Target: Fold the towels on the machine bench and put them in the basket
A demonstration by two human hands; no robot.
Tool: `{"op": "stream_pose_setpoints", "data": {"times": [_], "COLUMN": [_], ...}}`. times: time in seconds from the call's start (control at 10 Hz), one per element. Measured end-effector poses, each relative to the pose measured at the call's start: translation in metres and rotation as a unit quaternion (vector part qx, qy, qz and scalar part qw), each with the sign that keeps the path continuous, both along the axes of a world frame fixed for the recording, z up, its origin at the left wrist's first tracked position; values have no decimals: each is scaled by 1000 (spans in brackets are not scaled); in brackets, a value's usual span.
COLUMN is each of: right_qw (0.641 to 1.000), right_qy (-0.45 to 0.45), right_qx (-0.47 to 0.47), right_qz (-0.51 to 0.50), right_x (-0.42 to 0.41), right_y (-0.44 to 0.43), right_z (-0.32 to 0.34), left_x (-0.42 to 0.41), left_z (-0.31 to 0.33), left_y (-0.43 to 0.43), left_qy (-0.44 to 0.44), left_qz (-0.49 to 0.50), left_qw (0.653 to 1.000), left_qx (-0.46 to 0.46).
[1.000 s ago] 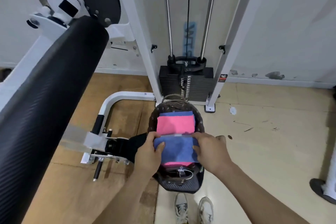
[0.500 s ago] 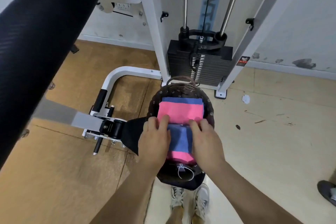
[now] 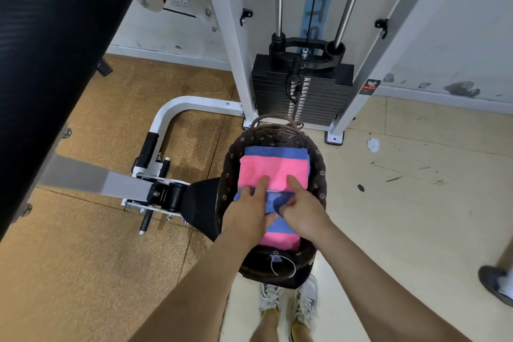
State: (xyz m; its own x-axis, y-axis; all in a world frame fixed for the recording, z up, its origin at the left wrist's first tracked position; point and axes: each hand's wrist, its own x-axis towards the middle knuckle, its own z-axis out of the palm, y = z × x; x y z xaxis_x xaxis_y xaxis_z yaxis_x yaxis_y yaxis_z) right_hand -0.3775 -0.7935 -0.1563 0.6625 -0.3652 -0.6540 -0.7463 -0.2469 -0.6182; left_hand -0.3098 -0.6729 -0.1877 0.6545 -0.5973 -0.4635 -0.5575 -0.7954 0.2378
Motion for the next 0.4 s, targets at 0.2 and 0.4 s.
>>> {"op": "stream_pose_setpoints", "data": {"times": [0.2, 0.4], "right_qw": [967, 958], "right_qy": [-79, -107], "right_qx": [173, 128], "right_qz": [-171, -231], "right_x": [-18, -49], "right_y": [7, 18], "right_z": [28, 66], "left_x": [14, 6], "left_z": [21, 39], "left_y": [17, 37], "left_qy": [96, 114], "left_qz": [38, 226], "left_qw": [986, 938], "left_qx": [-129, -238]}}
